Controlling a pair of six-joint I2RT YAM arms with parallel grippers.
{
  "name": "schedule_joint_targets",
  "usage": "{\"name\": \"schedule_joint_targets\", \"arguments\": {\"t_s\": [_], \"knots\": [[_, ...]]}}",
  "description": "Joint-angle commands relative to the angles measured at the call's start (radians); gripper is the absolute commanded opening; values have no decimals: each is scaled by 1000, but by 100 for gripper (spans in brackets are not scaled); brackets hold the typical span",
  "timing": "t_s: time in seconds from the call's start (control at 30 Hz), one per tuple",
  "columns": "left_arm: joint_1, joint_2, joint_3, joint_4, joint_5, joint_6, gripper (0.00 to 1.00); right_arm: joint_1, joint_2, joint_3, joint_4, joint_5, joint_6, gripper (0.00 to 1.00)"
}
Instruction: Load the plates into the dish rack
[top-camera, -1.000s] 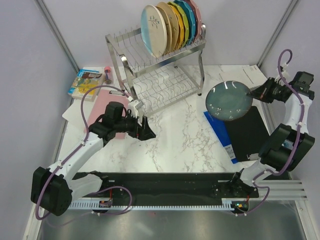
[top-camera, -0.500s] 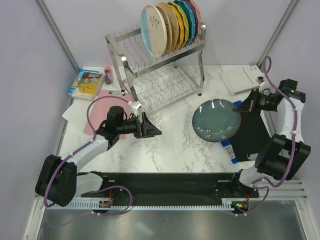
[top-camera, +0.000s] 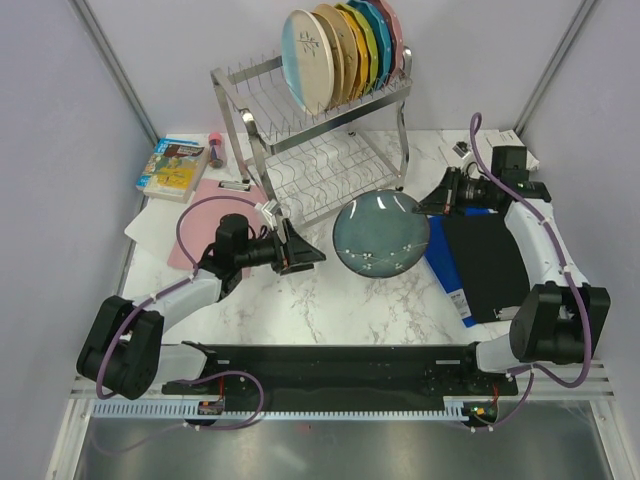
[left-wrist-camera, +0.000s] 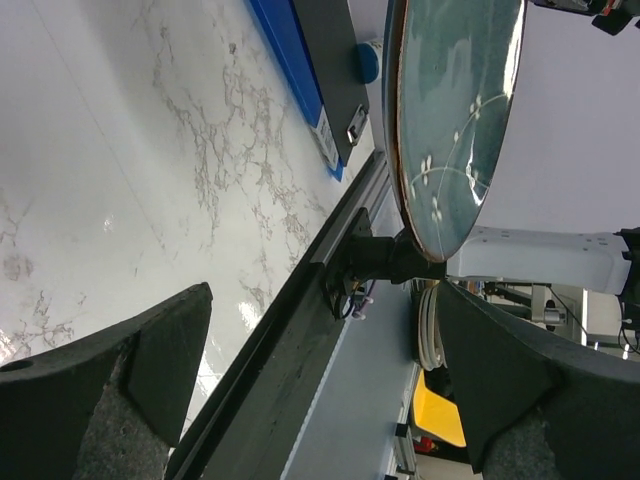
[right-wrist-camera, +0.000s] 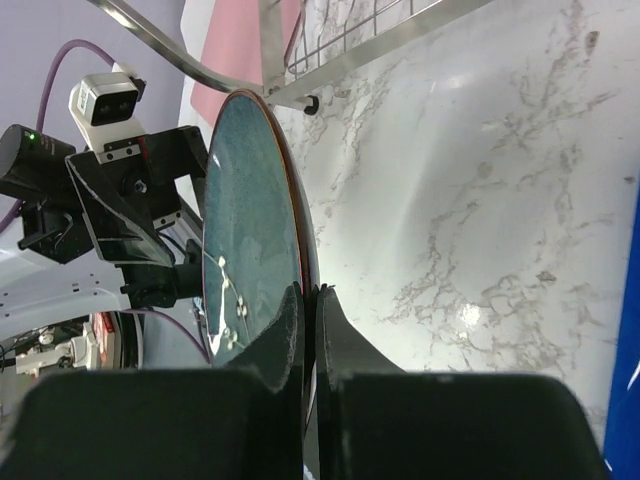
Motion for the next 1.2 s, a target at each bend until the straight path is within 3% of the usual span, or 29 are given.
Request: {"name": "schedule_joint_targets", "arguments": {"t_s": [0.0, 0.3, 0.57, 0.67, 0.77, 0.8, 0.87, 0.93, 1.0, 1.07, 1.17], "knots": [[-2, 8, 20, 61, -14, -40, 99, 89, -32, -18, 181, -73, 203, 0], [-1, 17, 63, 65, 3, -43, 95, 216, -7, -52, 331, -41, 315, 0], [-1, 28, 90, 93, 69, -31, 75, 293, 30, -60, 416, -10, 369, 0], [-2, 22, 98, 110, 115, -16, 60, 319, 48, -52, 416, 2, 365, 0], [7, 7, 115, 102, 181, -5, 29, 337, 66, -41, 405, 9, 346, 0], [11, -3, 120, 87, 207, -2, 13, 341, 67, -40, 396, 13, 337, 0], [21, -15, 121, 55, 234, 4, 3, 345, 65, -35, 352, 13, 297, 0], [28, -36, 113, 45, 276, 14, 2, 344, 57, -43, 321, -2, 266, 1], [33, -53, 98, 44, 310, 32, 2, 341, 47, -55, 267, -56, 219, 31], [41, -73, 84, 36, 322, 47, 2, 342, 37, -76, 207, -73, 161, 53], [42, -96, 75, 18, 331, 63, 2, 342, 43, -102, 187, -117, 128, 64]]}}
